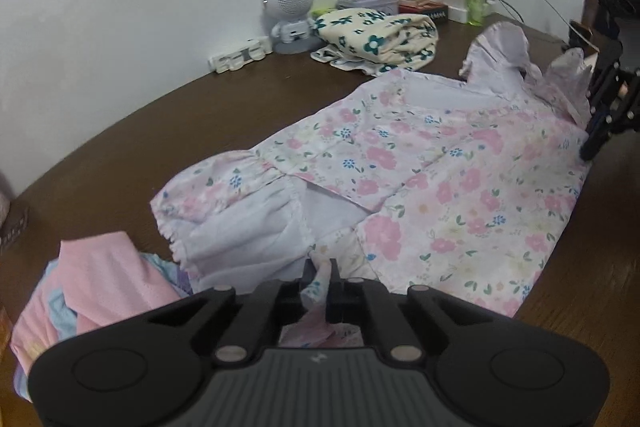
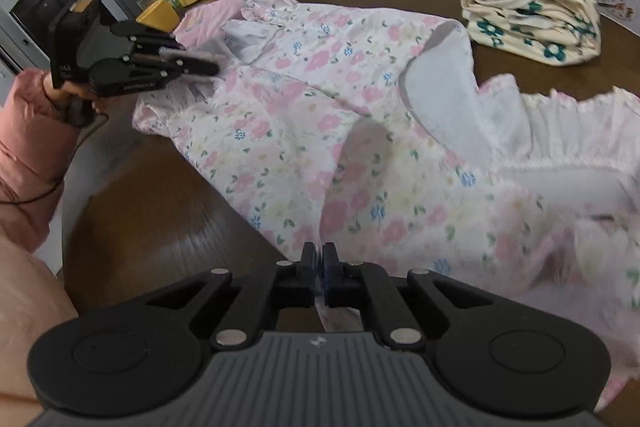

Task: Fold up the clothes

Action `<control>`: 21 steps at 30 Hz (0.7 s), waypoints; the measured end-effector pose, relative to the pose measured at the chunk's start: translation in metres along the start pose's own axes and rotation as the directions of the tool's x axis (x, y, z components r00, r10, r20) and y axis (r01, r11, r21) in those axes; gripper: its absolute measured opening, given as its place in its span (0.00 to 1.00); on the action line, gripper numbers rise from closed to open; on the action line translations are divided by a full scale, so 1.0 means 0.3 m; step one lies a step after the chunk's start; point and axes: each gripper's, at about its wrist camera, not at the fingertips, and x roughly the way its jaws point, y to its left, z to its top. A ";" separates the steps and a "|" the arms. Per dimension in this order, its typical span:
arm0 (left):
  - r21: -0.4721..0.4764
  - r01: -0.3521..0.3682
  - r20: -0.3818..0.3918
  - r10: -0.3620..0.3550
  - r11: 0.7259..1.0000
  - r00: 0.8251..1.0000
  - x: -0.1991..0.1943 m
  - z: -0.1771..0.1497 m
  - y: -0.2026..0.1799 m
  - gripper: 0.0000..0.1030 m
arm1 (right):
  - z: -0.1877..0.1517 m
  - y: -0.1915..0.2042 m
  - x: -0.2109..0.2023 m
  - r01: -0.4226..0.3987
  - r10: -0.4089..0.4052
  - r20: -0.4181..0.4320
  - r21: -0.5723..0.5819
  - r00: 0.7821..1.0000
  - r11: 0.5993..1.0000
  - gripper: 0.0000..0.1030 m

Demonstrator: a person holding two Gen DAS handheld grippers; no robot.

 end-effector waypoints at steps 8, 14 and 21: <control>-0.075 -0.122 0.077 0.128 0.990 0.989 -0.053 -0.016 -0.008 0.33 | -0.030 -0.061 -0.080 0.065 -0.092 0.209 0.137 0.974 0.989 0.43; -0.026 -0.027 0.168 0.031 0.999 0.985 -0.118 -0.011 -0.150 0.26 | -0.074 0.102 -0.116 0.087 -0.065 0.383 -0.041 0.921 0.995 0.41; -0.088 -0.052 0.093 0.060 0.995 0.994 -0.022 -0.089 -0.168 0.20 | -0.159 0.149 0.032 0.045 -0.017 0.312 -0.083 0.950 0.996 0.22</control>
